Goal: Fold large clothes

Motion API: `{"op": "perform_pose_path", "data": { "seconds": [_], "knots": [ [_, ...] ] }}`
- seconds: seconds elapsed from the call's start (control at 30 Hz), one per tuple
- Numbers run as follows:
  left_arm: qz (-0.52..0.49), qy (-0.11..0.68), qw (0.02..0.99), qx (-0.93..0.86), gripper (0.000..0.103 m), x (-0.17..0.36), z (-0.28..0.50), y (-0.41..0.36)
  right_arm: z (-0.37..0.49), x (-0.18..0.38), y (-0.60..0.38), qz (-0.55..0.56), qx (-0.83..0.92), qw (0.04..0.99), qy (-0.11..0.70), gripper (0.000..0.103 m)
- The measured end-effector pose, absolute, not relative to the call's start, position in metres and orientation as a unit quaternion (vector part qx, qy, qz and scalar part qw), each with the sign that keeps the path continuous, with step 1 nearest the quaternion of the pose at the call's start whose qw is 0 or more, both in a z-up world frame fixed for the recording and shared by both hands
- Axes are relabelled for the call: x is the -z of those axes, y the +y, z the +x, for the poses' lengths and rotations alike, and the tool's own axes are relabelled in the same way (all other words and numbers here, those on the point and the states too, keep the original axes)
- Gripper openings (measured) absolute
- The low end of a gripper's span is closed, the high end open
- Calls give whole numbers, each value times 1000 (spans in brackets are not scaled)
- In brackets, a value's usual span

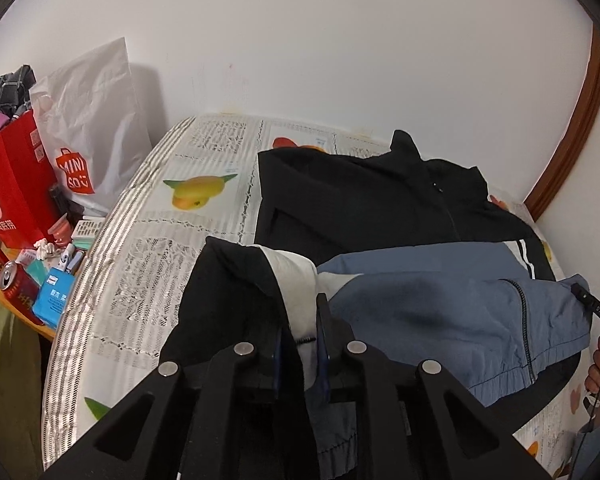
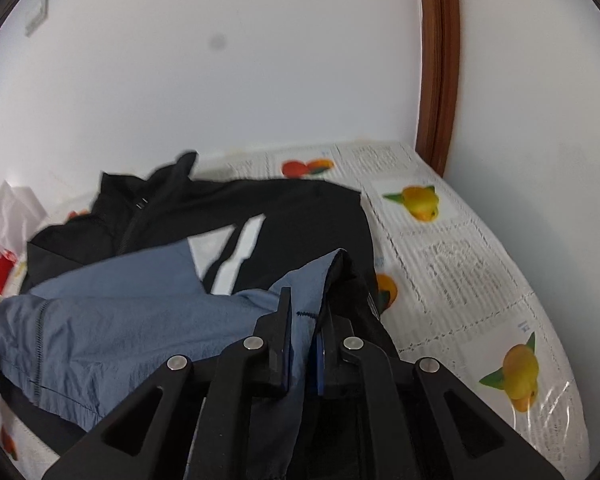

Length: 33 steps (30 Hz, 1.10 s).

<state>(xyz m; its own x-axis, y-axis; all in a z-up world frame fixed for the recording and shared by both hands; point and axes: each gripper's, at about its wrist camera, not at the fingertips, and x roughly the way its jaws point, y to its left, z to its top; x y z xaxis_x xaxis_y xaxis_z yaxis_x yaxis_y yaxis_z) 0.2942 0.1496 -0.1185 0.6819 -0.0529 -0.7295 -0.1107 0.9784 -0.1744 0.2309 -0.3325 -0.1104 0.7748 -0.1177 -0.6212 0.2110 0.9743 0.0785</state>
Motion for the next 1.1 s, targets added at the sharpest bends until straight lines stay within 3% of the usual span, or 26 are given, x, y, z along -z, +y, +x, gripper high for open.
{"op": "perform_pose_path", "data": {
  "seconds": [0.1, 0.17, 0.33, 0.4, 0.7, 1.1],
  "knots": [
    [-104, 411, 906, -11, 25, 118, 294, 148, 236, 120, -334, 73, 88, 929, 351, 13],
    [-101, 416, 904, -3, 43, 115, 290, 146, 230, 119, -335, 73, 79, 928, 355, 20],
    [-85, 398, 913, 12, 54, 100, 261, 140, 188, 104, -338, 73, 64, 939, 331, 47],
    [-82, 386, 919, 20, 58, 94, 246, 142, 168, 100, -343, 68, 73, 941, 322, 49],
    [-89, 396, 914, -23, 61, 111, 204, 175, 135, 128, -369, 71, 83, 918, 381, 49],
    [-127, 439, 889, -16, 57, 159, 224, 187, 161, 159, -358, 68, 67, 906, 413, 48]
  ]
}}
